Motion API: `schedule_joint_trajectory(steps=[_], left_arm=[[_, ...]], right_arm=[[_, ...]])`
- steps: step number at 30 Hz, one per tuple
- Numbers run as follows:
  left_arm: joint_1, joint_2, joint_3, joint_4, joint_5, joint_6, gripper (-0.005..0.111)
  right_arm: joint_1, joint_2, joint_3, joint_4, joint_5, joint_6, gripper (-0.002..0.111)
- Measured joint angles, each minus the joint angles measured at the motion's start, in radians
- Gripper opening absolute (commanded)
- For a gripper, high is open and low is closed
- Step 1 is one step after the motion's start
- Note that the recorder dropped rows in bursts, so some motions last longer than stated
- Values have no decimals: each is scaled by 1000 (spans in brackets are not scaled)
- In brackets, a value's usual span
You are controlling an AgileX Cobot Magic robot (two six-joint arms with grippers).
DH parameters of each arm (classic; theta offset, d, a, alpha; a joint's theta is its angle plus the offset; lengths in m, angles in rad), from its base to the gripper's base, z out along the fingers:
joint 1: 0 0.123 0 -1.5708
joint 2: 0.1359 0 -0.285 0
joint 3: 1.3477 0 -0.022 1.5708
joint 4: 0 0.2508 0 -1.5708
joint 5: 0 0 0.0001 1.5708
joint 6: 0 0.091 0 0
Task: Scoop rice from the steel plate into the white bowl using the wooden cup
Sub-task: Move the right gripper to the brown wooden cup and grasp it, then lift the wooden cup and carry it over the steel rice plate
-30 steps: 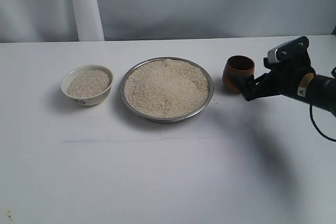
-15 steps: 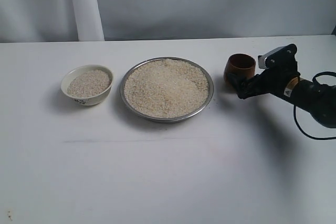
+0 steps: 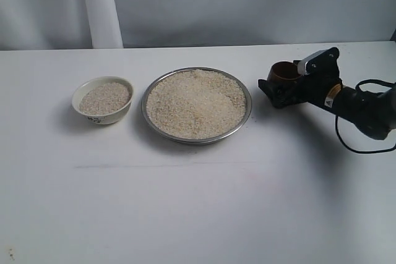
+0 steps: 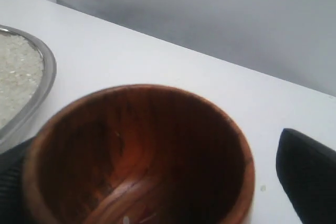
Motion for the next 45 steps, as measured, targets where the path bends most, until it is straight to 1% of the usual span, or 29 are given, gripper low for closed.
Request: schedule_joint_trajectory(steps=[10,14,17,22,25,28,30,41,42,44,45], left_arm=[[0,0,0,0,0,0,0],[0,0,0,0,0,0,0],[0,0,0,0,0,0,0],[0,0,0,0,0,0,0],[0,0,0,0,0,0,0],[0,0,0,0,0,0,0],[0,0,0,0,0,0,0],[0,0,0,0,0,0,0],[0,0,0,0,0,0,0],[0,0,0,0,0,0,0],[0,0,0,0,0,0,0]], right_arm=[[0,31,-35,-25,3,32,105],[0,31,-37,-44,6,32,99],[0,31,-37,-61,6,34,86],[0,31,-37,-73,6,34,49],[0,31,-37,-73,6,34,31],[0,31,-37,-74,6,36,18],[0,31,-37,-78,4,46,13],[0,31,-37,-131,-49,106,13],[0,29,-37,-162,-49,106,11],[3,8,-37,-186,-27,130,1],[6,-5,-37,-194,-3,148,0]])
